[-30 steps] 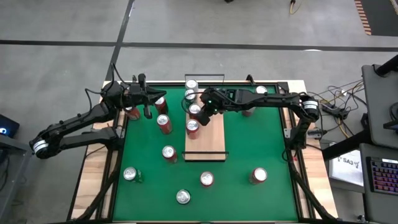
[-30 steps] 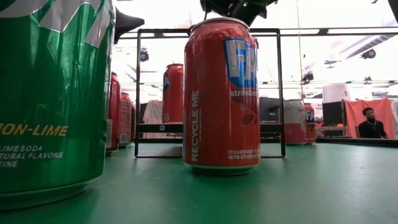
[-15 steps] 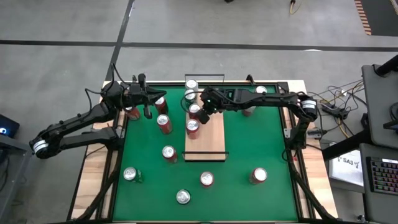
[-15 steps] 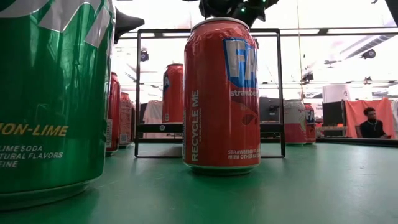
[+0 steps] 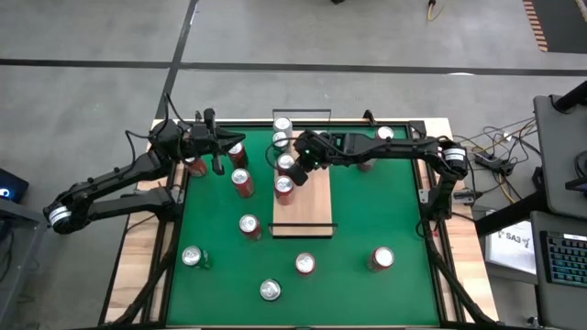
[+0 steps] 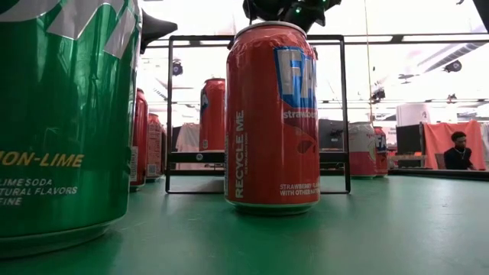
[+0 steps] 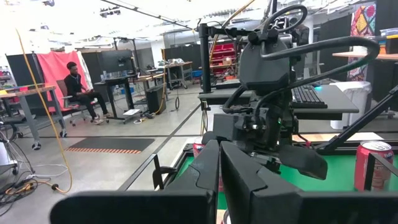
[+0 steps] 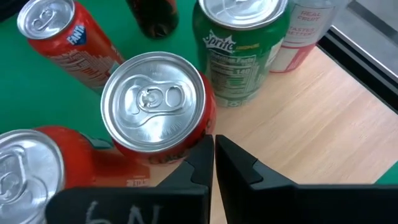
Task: Place canned beverage on shelf
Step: Put the right red soda can on the shelf
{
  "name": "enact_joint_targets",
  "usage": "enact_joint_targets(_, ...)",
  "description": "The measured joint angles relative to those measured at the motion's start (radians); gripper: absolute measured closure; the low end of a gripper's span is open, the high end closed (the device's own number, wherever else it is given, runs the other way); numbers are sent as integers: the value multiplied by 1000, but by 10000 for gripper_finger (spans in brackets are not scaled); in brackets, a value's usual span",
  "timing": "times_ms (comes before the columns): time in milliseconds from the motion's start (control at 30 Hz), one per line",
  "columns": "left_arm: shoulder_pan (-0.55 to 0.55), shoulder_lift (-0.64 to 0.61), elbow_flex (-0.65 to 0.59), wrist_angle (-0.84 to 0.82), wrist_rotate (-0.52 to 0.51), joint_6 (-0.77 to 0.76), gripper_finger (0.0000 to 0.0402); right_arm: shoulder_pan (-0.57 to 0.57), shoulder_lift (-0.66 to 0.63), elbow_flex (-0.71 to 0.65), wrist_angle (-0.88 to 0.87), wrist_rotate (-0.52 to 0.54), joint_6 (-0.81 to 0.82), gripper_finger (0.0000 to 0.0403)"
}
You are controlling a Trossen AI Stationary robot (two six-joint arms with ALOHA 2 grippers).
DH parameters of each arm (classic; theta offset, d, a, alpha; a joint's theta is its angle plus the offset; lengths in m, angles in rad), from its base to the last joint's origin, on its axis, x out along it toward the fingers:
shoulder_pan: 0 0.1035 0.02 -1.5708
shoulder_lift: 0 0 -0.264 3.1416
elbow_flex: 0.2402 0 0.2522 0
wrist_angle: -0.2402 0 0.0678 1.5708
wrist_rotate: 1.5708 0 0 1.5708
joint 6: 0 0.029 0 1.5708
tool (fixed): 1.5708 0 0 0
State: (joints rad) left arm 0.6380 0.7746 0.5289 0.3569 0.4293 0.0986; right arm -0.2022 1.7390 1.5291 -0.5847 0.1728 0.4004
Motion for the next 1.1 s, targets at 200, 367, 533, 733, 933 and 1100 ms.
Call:
enact_joint_targets(200, 0, 0, 0, 0, 0, 0, 402, 6, 0, 0, 50, -48, -2, 394)
enact_joint_targets(367, 0, 0, 0, 0, 0, 0, 402, 9, 0, 0, 78, -50, -8, 394)
enact_joint_targets(533, 0, 0, 0, 0, 0, 0, 402, 8, -4, -1, 73, -42, -19, 394)
enact_joint_targets(733, 0, 0, 0, -1, 0, 0, 402, 3, -9, 42, 79, -14, -74, 394)
enact_joint_targets(933, 0, 0, 0, -1, 0, 0, 402, 1, -5, 59, 176, -15, -143, 394)
enact_joint_targets(1100, 0, 0, 0, 0, 0, 0, 402, 1, -3, 59, 211, -16, -171, 394)
